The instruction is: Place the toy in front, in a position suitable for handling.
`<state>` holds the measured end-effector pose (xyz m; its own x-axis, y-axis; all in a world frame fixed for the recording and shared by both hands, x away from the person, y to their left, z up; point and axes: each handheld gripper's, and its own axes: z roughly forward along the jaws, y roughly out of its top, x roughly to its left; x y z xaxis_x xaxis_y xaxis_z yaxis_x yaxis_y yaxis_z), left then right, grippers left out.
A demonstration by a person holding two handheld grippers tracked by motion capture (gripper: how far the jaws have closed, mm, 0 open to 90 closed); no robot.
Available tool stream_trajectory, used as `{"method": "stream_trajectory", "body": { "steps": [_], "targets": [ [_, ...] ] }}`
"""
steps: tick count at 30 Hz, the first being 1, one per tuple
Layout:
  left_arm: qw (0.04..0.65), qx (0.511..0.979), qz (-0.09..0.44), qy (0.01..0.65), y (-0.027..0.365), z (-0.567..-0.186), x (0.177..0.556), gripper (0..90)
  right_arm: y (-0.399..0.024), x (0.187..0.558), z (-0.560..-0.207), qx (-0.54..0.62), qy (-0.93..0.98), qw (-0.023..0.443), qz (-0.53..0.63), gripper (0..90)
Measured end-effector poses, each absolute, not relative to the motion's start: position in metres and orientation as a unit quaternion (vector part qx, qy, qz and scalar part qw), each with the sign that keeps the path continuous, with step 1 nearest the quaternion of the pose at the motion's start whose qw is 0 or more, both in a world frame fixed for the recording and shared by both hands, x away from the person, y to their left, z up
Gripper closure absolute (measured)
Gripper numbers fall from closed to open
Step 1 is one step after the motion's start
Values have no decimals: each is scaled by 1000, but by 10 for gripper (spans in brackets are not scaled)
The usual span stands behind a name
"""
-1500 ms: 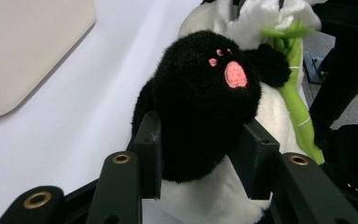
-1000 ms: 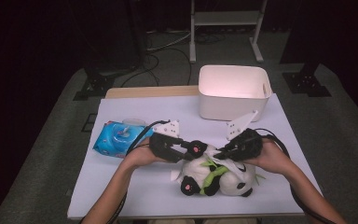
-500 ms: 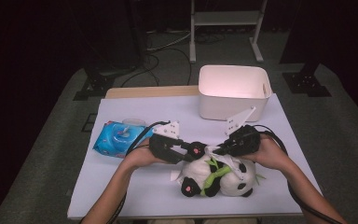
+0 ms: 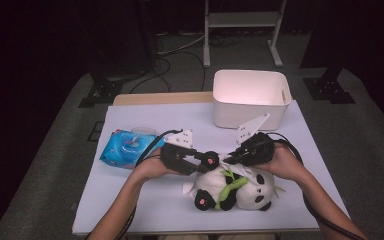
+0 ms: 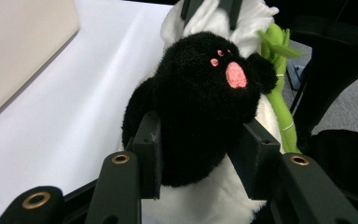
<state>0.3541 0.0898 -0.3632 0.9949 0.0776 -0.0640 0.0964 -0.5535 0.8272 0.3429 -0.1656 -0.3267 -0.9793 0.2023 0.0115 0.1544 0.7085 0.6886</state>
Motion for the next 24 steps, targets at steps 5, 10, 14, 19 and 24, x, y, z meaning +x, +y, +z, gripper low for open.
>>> {"method": "stream_trajectory", "body": {
  "steps": [5,10,14,19,24],
  "targets": [
    [471,881,-13,47,87,-364,354,575,-158,341,-314,85,920,39,379,839],
    [469,882,-14,46,86,-363,354,573,-149,341,-304,72,922,44,378,839],
    [468,883,-15,42,86,-363,355,573,-145,342,-297,64,917,40,391,839],
    [467,884,-14,39,85,-363,354,572,-133,342,-293,54,917,37,393,839],
    [464,885,-11,41,86,-364,354,572,-129,344,-295,46,921,36,385,839]
  ]
}}
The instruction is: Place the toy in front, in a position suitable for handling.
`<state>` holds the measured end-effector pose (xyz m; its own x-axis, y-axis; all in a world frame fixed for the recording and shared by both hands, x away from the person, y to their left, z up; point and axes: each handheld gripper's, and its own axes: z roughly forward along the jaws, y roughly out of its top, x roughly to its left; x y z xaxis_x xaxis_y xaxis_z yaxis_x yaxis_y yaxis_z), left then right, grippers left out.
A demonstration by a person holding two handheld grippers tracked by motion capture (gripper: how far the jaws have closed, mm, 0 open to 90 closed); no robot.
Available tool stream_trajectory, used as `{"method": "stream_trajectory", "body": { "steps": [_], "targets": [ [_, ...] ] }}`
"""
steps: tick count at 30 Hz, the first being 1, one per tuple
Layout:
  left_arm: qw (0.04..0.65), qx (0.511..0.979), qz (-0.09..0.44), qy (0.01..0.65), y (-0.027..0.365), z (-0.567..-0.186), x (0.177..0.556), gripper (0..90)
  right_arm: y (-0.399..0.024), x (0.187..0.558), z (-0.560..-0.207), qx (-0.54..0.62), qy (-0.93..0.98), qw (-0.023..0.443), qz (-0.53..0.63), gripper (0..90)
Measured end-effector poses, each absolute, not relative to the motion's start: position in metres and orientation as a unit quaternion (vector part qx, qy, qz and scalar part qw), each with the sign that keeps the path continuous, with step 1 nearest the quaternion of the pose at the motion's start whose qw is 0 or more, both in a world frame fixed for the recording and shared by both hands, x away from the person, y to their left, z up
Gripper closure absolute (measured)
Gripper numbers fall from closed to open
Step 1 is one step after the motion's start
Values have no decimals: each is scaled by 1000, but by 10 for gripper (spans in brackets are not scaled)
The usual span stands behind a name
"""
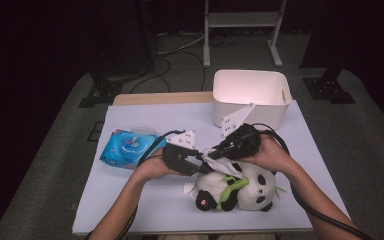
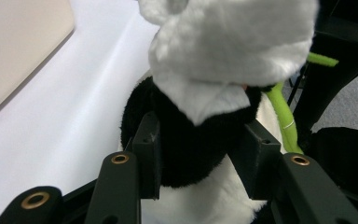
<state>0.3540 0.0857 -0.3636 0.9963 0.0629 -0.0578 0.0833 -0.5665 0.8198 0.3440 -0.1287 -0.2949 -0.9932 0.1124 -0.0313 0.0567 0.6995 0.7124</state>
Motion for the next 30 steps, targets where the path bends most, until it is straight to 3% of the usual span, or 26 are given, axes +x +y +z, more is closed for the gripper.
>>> {"method": "stream_trajectory", "body": {
  "steps": [30],
  "targets": [
    [452,891,-7,38,88,-361,355,573,-230,338,-329,150,924,16,351,834]
  ]
}}
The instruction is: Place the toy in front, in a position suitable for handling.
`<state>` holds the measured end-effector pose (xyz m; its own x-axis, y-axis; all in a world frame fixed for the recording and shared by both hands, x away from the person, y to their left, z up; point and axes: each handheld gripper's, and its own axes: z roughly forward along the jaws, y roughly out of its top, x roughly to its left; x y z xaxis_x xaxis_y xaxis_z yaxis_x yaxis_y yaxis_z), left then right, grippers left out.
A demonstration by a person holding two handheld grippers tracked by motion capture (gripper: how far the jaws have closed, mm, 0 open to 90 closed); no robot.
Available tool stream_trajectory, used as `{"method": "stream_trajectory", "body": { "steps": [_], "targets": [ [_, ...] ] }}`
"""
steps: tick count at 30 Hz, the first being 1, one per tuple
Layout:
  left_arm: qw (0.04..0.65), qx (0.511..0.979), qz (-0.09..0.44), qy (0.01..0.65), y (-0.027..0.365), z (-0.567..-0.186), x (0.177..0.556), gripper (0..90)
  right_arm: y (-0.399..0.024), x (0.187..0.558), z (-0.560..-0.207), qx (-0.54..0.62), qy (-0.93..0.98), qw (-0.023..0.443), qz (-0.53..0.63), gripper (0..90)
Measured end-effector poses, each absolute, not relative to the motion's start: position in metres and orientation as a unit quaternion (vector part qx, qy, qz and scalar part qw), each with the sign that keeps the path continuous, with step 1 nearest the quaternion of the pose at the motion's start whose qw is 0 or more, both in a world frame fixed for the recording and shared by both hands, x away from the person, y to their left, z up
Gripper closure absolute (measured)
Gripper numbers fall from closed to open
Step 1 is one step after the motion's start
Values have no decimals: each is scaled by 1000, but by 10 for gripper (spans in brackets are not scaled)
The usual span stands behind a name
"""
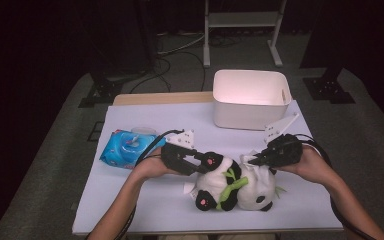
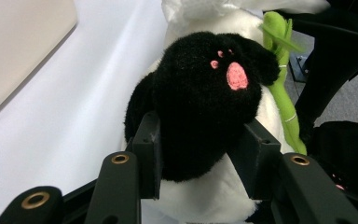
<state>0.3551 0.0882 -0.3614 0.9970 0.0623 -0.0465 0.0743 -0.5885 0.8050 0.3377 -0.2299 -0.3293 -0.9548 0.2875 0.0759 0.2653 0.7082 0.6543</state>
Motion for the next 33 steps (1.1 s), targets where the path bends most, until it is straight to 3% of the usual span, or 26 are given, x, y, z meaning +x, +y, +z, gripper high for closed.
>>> {"method": "stream_trajectory", "body": {
  "steps": [17,33],
  "targets": [
    [441,897,-1,39,87,-357,356,574,-179,340,-325,96,934,6,345,833],
    [424,905,-10,46,86,-354,358,570,-273,319,-343,191,909,14,369,830]
  ]
}}
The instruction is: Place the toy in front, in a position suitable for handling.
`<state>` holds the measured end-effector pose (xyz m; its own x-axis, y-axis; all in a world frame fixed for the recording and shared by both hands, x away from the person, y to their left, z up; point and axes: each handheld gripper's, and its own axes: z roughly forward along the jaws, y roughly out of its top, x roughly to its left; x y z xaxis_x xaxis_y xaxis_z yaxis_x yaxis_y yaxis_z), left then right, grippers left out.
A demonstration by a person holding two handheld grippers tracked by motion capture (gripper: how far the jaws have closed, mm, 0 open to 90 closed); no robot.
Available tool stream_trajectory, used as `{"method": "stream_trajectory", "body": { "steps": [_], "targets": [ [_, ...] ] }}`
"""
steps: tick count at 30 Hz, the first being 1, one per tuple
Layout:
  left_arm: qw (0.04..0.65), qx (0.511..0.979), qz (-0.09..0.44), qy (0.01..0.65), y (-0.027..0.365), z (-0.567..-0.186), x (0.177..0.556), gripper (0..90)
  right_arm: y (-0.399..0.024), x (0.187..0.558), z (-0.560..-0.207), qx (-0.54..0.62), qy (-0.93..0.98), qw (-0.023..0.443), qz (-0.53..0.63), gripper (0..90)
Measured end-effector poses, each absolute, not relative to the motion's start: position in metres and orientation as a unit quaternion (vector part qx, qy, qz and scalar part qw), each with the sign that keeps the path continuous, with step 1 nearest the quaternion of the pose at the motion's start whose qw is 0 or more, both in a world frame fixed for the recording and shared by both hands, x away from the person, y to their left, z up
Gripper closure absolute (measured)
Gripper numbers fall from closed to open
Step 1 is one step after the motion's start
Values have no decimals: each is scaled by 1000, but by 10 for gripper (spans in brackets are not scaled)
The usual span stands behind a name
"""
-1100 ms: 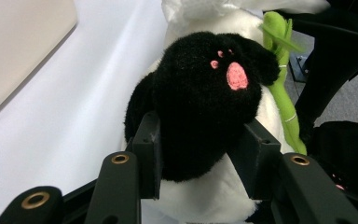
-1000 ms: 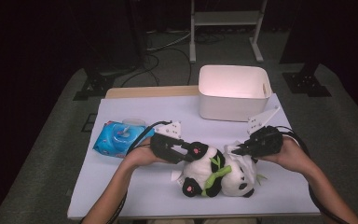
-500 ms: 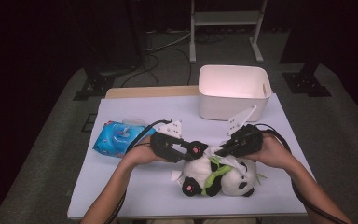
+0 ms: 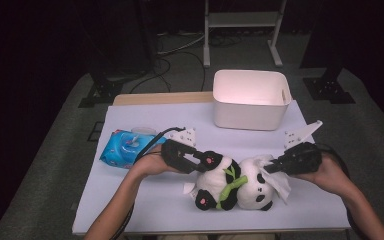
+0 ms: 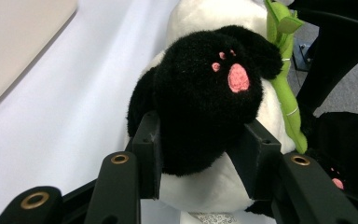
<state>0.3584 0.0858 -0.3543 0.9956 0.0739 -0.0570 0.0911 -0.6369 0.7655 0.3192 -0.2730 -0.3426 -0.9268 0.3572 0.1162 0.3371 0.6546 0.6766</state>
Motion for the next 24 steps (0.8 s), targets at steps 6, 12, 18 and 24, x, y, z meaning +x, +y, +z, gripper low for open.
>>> {"method": "stream_trajectory", "body": {
  "steps": [6,12,18,24],
  "targets": [
    [420,906,-10,46,85,-353,358,568,-287,316,-353,201,902,10,381,831],
    [423,905,-12,42,84,-353,356,568,-275,318,-345,187,903,13,386,830],
    [424,905,-11,37,85,-352,352,568,-233,330,-333,139,914,12,381,830],
    [427,904,-14,28,85,-351,347,568,-188,343,-333,104,925,-2,366,831]
  ]
}}
